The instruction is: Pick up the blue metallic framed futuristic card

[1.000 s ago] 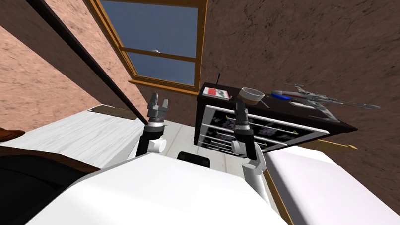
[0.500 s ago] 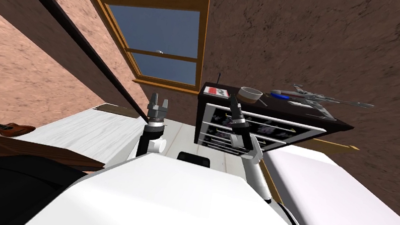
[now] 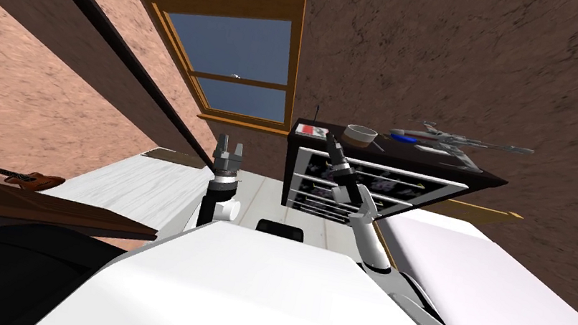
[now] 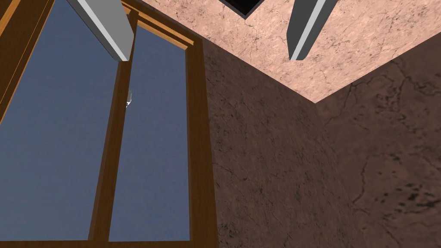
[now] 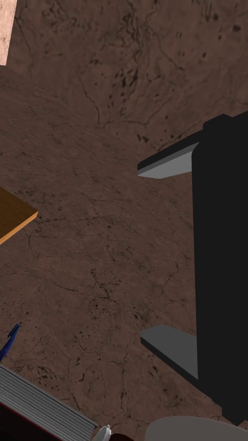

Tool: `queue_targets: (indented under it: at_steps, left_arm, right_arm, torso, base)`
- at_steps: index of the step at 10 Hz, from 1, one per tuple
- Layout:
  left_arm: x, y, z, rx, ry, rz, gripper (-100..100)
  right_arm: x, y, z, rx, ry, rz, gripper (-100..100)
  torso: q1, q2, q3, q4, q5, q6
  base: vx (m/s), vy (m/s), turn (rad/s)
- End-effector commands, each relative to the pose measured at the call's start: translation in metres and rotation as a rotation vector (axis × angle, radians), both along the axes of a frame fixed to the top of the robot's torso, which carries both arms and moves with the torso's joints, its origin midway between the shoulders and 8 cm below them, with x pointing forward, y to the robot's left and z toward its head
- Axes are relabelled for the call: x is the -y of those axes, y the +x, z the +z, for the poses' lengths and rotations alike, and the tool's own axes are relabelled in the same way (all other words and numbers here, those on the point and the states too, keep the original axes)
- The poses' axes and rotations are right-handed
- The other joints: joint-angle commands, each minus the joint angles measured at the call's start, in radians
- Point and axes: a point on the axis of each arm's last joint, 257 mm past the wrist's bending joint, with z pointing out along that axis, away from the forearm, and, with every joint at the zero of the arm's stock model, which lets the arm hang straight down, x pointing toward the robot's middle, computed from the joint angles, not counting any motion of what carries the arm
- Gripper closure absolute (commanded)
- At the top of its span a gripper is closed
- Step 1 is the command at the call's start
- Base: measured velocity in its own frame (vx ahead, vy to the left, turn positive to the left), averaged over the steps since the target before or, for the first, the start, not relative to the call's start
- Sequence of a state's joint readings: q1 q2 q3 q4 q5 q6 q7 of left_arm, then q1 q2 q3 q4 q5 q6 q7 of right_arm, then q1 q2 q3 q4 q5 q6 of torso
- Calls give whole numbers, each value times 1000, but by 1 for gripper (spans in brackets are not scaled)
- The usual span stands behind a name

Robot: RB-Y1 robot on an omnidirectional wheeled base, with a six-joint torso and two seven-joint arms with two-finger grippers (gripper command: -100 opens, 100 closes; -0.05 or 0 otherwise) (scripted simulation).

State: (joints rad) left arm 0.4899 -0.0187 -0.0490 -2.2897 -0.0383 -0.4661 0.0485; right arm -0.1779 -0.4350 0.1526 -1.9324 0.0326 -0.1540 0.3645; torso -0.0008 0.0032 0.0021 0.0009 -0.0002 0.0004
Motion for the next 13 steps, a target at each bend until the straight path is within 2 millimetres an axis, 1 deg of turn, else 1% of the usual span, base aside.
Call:
queue_targets:
  at_steps: [1, 2, 3, 4, 5, 6, 7, 8, 9, 10, 11, 12, 13]
  left_arm:
    - [0, 0, 0, 0, 0, 0, 0]
    - [0, 0, 0, 0, 0, 0, 0]
    - [0, 0, 0, 0, 0, 0, 0]
    - [0, 0, 0, 0, 0, 0, 0]
    - [0, 0, 0, 0, 0, 0, 0]
    - [0, 0, 0, 0, 0, 0, 0]
    - [0, 0, 0, 0, 0, 0, 0]
    - [0, 0, 0, 0, 0, 0, 0]
    - [0, 0, 0, 0, 0, 0, 0]
    - [0, 0, 0, 0, 0, 0, 0]
    - [0, 0, 0, 0, 0, 0, 0]
    - [0, 0, 0, 0, 0, 0, 0]
    - [0, 0, 0, 0, 0, 0, 0]
  right_arm:
    - [-4, 3, 8, 11, -10, 2, -100]
    - [-7, 21, -5, -23, -74, -22, -100]
    - [-10, 22, 5, -6, -75, -18, -100]
    - [-12, 22, 9, 2, -75, -15, -100]
    - [-13, 40, -4, -34, -139, -43, -100]
    - [-17, 42, 7, -13, -139, -38, -100]
    - [-17, 57, -7, -51, -202, -66, -100]
    - [-18, 61, -1, -41, -203, -67, -100]
    - [-22, 61, 11, -20, -203, -62, -100]
    - [-20, 77, -4, -60, -264, -93, -100]
    - [-23, 80, 6, -44, -265, -93, -100]
    - [-25, 80, 12, -33, -265, -91, -100]
    - [-22, 97, 1, -69, -325, -124, -100]
  torso:
    - [0, 0, 0, 0, 0, 0]
    - [0, -2, -1, 0, 0, 0]
    - [0, -1, -1, 0, 0, 0]
    - [0, -1, -1, 0, 0, 0]
    - [0, -2, -1, 0, 0, 0]
    - [0, -1, -1, 0, 0, 0]
    - [1, -1, 0, 0, 0, 0]
    - [0, 0, 0, 0, 0, 0]
    - [0, 0, 0, 0, 0, 0]
    - [0, -2, -1, 0, 0, 0]
    - [0, -1, -1, -1, 0, 0]
    - [0, -2, -1, 0, 0, 0]
    - [1, -2, -1, -1, 0, 0]
  base:
    - [-23, -8, 3]
    - [-47, -11, 69]
    - [-50, -13, 37]
    - [-25, -5, -6]
    - [-48, -1, 60]
    - [-54, -3, 47]
    - [-74, -6, 76]
    - [-60, -9, 33]
    - [-22, -6, -7]
    - [-40, -3, 72]
    - [-40, -2, 43]
    - [-15, -1, -4]
    - [-34, 1, 86]
